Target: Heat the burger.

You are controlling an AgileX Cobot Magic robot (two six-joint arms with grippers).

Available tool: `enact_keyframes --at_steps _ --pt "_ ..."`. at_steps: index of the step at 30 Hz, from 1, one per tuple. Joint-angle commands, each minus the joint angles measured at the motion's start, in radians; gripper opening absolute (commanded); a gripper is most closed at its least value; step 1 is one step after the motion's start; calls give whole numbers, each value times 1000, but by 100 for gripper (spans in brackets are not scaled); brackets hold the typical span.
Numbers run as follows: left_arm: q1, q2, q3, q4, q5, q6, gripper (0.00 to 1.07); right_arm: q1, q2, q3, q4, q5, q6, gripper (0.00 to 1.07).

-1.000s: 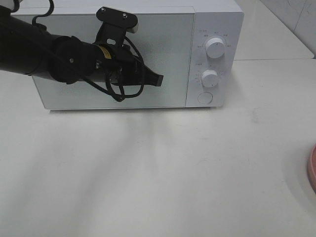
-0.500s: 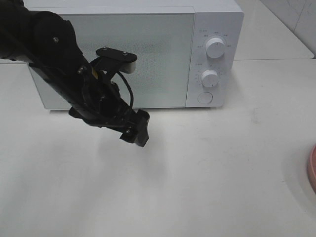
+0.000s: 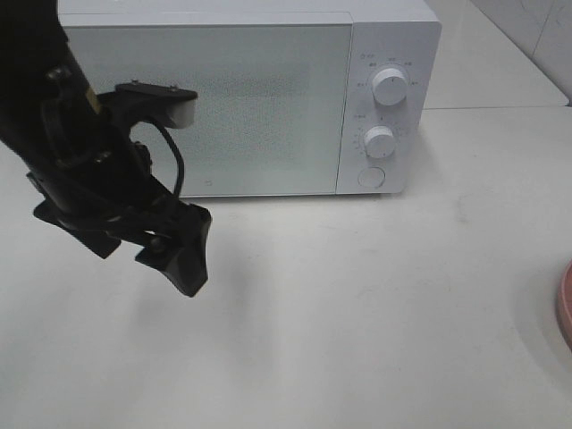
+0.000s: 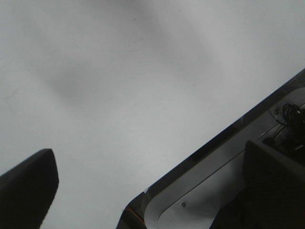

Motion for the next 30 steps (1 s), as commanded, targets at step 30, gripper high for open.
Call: enact_keyframes --at_steps 30 --pt "651 -536 253 111 186 -22 98 -5 -29 1 2 -7 -3 76"
